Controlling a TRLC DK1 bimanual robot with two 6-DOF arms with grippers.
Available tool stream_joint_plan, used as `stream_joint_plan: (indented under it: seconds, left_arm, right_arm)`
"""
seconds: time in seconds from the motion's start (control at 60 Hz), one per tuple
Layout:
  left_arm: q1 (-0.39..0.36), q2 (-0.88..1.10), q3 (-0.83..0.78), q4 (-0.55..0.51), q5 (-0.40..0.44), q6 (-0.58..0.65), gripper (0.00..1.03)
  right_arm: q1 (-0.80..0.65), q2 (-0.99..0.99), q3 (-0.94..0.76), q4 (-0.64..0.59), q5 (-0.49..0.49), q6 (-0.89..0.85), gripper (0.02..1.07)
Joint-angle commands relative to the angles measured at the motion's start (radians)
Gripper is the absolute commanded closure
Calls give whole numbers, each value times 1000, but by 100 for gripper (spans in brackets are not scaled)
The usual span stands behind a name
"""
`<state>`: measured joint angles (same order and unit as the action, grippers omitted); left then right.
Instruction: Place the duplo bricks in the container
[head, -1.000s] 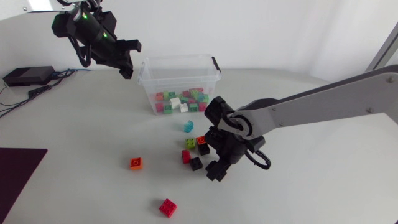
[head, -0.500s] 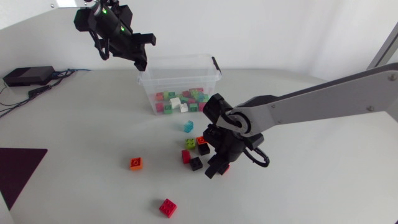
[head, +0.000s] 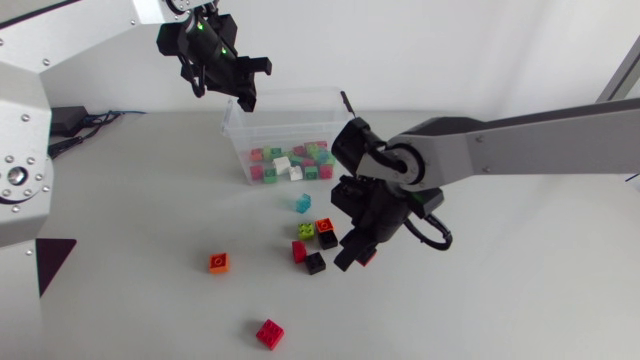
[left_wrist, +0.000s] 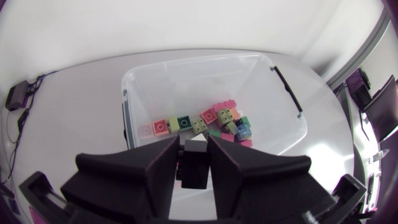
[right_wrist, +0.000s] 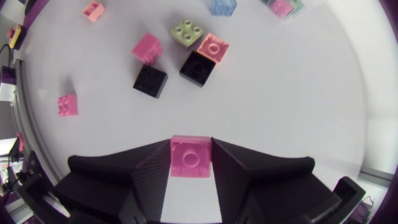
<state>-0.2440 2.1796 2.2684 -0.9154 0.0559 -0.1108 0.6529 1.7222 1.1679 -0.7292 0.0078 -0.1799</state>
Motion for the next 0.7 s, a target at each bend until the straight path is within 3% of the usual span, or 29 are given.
stream_joint_plan:
  seconds: [0.0,0.083,0.217,0.483,0.683]
  left_arm:
    - [-6,59,74,-5,9,-6,56]
    - [-6,78,88,1,-1,0,25]
    - [0,80,85,4,-25,10,9]
    - [22,-61,-50,-39,-25,86,7]
    - [45,-257,-323,-7,-25,224,7]
  right_arm:
    - [-4,-39,42,-26,8,10,72]
    - [-6,-56,75,-33,6,10,72]
    - [-18,-62,136,-33,4,13,72]
    - [-70,-49,259,40,-2,28,72]
    - [-113,14,354,106,-12,48,72]
